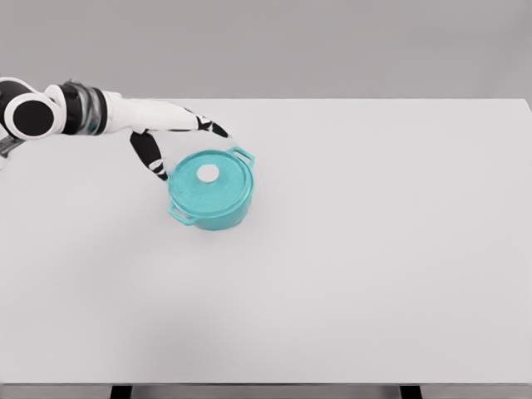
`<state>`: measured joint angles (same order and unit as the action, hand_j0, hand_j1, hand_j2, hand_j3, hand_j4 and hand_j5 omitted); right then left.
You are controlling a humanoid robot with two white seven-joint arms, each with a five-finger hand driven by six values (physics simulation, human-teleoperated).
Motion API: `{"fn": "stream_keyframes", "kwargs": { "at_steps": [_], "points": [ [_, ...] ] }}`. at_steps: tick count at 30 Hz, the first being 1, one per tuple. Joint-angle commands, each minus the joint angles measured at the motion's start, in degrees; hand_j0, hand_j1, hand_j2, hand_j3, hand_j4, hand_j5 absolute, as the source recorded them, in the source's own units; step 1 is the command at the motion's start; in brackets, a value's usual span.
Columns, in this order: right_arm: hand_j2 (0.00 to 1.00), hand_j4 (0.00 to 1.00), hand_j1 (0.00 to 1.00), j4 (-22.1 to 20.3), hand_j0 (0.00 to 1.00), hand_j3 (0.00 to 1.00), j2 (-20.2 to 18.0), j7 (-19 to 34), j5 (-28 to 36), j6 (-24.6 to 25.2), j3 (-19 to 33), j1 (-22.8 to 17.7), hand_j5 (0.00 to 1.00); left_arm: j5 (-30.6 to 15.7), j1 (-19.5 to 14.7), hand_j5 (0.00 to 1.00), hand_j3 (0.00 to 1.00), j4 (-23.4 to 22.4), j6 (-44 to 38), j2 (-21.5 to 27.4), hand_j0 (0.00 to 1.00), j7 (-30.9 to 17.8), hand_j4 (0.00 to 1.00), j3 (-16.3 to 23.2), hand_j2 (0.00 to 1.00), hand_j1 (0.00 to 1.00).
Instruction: Cover the pot with left arm
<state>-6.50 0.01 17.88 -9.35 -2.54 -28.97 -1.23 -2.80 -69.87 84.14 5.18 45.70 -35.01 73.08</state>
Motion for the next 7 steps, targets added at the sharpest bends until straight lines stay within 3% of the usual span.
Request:
{"fn": "stream_keyframes", "kwargs": {
  "at_steps": [1, 4, 7],
  "points": [
    [1.0, 1.0, 1.0, 0.0, 1.0, 1.0, -0.01, 0.05, 0.03, -0.01, -0.03, 0.0, 1.0, -0.1, -0.09, 1.0, 1.0, -0.21, 0.0, 5.96, 1.0, 0.01, 1.0, -0.39, 1.0, 1.0],
    [1.0, 1.0, 1.0, 0.0, 1.0, 1.0, -0.01, 0.05, 0.03, -0.01, -0.03, 0.0, 1.0, 0.17, 0.61, 1.0, 1.0, -1.26, 0.79, 12.13, 1.0, 0.01, 1.0, -1.88, 1.0, 1.0],
    [1.0, 1.0, 1.0, 0.0, 1.0, 1.0, -0.01, 0.05, 0.03, -0.01, -0.03, 0.0, 1.0, 0.17, 0.88, 1.0, 1.0, -5.83, 4.22, 11.96, 1.0, 0.01, 1.0, -1.89, 1.0, 1.0]
  ]
}}
